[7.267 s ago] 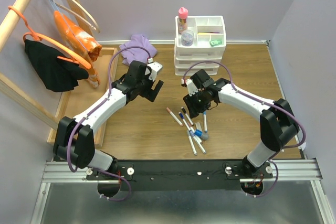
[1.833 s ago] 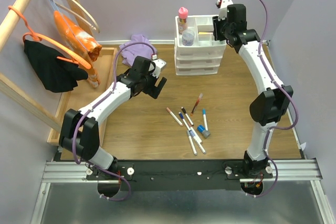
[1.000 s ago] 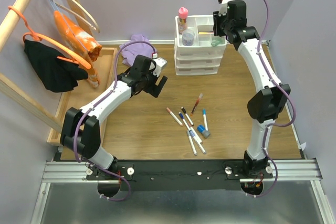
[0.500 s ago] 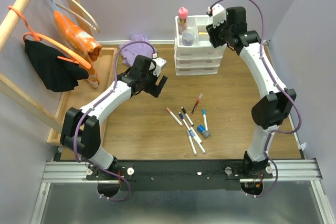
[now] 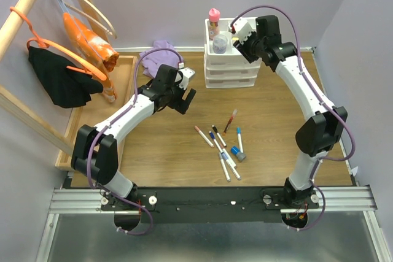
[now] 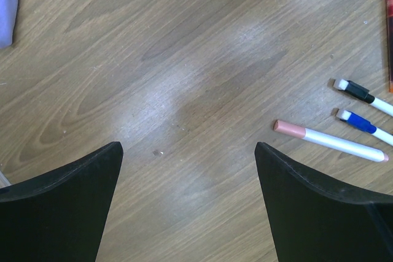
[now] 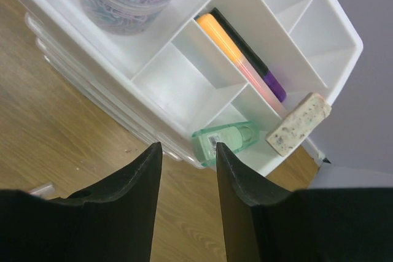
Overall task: Sort the stationery into containers
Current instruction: Place the stationery in the storage box.
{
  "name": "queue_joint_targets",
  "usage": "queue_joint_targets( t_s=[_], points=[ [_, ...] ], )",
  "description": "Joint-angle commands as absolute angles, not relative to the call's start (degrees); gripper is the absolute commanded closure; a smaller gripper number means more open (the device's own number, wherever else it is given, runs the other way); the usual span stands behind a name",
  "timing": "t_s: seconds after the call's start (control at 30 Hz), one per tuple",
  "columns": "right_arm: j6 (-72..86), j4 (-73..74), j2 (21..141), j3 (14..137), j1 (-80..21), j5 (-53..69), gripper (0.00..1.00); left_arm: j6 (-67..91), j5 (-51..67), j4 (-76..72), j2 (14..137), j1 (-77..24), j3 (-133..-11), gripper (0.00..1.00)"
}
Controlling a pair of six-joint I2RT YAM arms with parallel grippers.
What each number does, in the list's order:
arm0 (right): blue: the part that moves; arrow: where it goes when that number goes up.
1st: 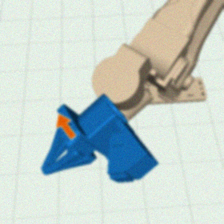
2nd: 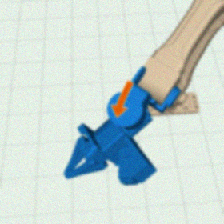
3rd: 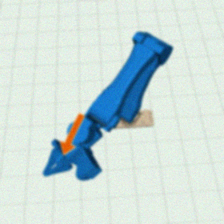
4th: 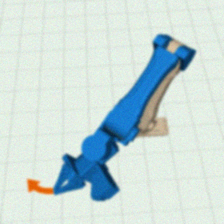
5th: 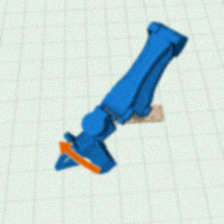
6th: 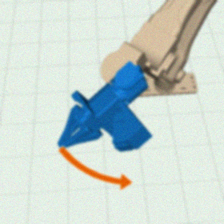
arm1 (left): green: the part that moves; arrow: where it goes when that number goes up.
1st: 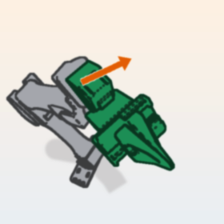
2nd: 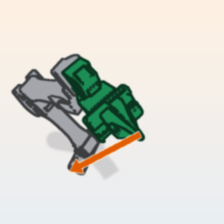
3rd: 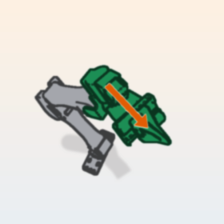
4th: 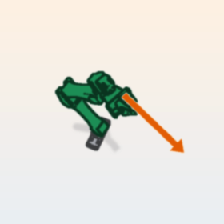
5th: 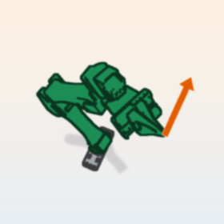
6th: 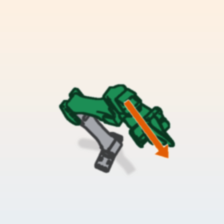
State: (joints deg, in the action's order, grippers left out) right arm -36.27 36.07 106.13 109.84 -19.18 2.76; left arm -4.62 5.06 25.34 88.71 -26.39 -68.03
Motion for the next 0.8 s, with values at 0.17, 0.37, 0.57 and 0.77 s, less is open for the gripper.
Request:
queue_joint_targets(
  t_s=[0.17, 0.37, 0.57, 0.77],
  points=[
    [-39.5, 34.4, 107.6, 110.2, -19.2, -4.0, 0.53, -4.0, 6.2, 24.0, 89.6, -26.7, -69.3, 0.02],
    [-39.5, 34.3, 107.9, 110.0, -19.2, -4.0, 0.53, -3.7, 6.2, 24.0, 90.2, -26.7, -70.0, 0.02],
    [-39.9, 33.9, 108.5, 109.5, -19.2, -4.3, 0.53, -3.8, 6.2, 24.0, 90.3, -26.7, -69.7, 0.02],
    [-39.8, 32.2, 109.4, 109.9, -19.2, -5.2, 0.54, -4.0, 6.0, 24.1, 90.3, -26.7, -69.8, 0.03]
  ],
)
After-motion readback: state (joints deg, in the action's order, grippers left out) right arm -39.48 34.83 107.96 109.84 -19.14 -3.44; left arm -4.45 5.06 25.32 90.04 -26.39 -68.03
